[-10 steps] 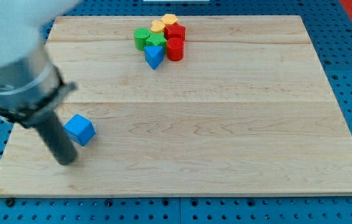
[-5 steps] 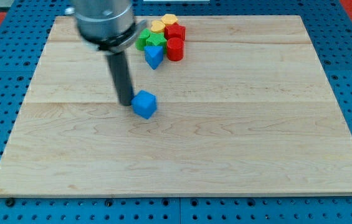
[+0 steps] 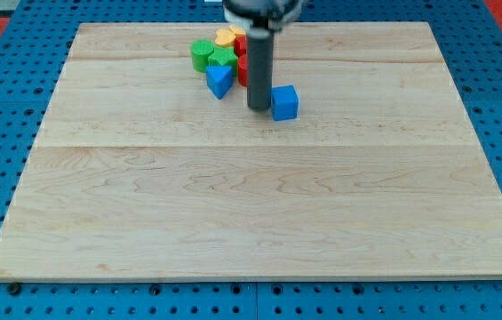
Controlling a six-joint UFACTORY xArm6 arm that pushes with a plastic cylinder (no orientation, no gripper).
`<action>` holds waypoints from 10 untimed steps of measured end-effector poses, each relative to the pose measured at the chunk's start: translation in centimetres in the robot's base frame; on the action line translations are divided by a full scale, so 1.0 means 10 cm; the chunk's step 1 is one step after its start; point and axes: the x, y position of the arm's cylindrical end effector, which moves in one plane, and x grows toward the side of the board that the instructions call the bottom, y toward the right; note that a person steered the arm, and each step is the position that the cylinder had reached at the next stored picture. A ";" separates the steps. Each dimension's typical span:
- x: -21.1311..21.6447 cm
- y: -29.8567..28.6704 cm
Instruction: Move the blue cube closer to the blue triangle
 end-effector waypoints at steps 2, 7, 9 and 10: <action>0.81 -0.09; 0.95 -0.08; 0.27 -0.19; 0.11 -0.15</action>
